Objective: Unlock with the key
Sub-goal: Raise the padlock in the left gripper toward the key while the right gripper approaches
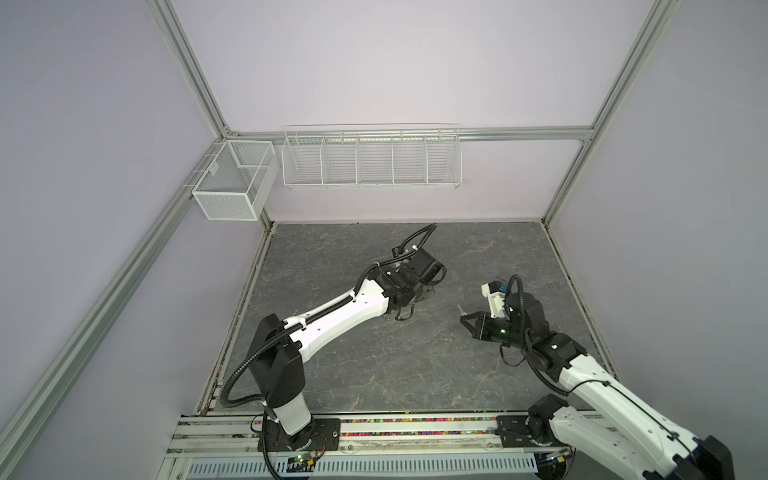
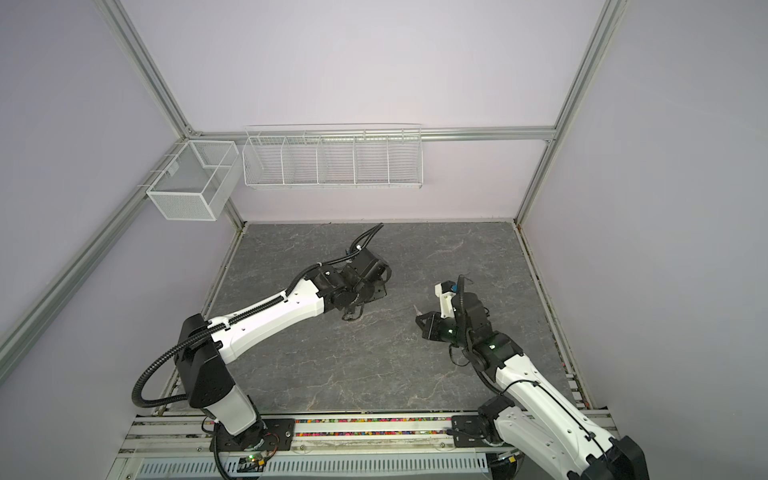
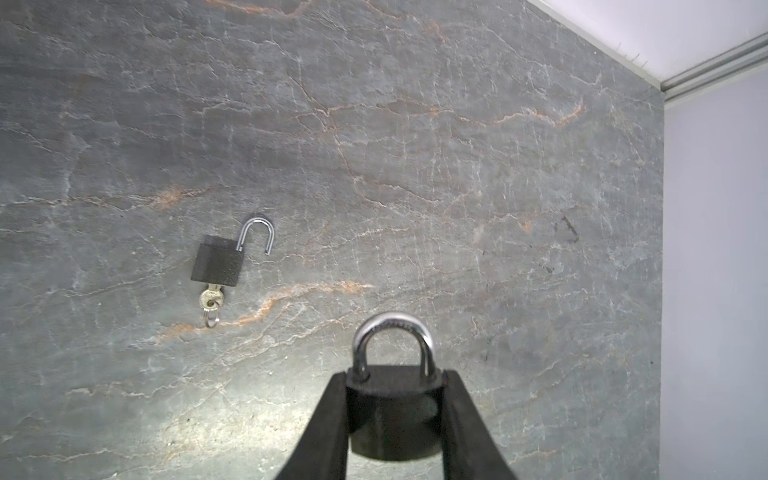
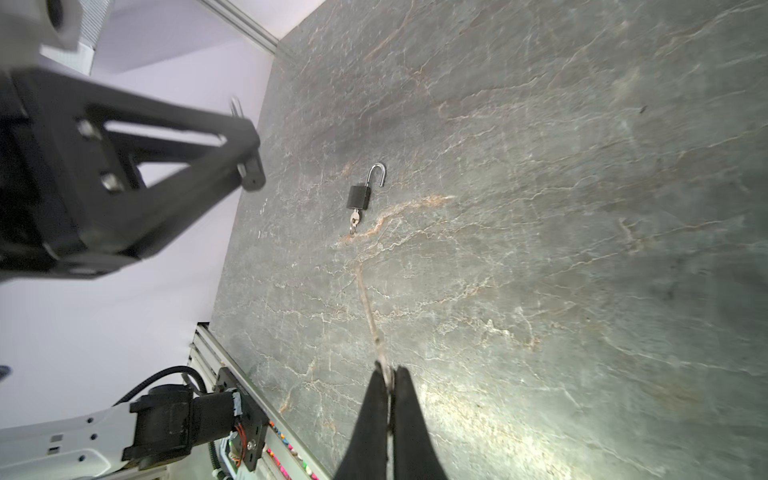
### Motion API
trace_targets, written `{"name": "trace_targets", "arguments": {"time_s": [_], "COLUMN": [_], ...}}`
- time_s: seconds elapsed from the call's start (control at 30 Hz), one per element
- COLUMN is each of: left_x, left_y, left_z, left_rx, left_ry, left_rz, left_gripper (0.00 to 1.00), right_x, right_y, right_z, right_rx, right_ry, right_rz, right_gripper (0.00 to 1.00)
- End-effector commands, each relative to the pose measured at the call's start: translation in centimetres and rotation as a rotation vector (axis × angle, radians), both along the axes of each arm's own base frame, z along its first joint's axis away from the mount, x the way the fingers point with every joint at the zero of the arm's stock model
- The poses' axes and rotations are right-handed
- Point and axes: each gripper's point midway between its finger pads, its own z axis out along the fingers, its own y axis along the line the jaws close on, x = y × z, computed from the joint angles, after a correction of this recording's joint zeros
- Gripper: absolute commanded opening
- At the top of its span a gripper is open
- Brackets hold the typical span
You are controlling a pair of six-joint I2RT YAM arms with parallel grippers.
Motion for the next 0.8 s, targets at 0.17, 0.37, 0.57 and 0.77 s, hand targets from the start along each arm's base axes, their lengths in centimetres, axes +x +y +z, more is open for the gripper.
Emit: {"name": "trace_targets", "arguments": {"time_s": [0.17, 0.37, 0.57, 0.77], "left_x": [0.8, 0.4, -0.1, -0.2], "left_y": [-0.9, -1.3, -1.8, -1.9], "left_z": [2.4, 2.8, 3.2, 3.1], "left_rx": [-0.081, -0.150, -0.209, -0.203], "left_ry": [-0.027, 0.002, 0.009, 0.018], "left_rz": [0.035, 0.051, 0.032, 0.021], "left_gripper": [0.00, 0.00, 0.00, 0.00], "right_x": [1.8, 2.7, 3.3, 3.8], "right_y": [5.5, 6.7, 7.2, 7.2], "right_z": [2.0, 2.1, 2.4, 2.4], "right_rx": [0.066, 0.140, 0.133, 0.105], "right_ry": [-0.209, -0.255, -0.291, -0.295], "right_rz": [-0.090, -0.142, -0.136, -0.145], "right_gripper": [0.06, 0.06, 0.06, 0.06]}}
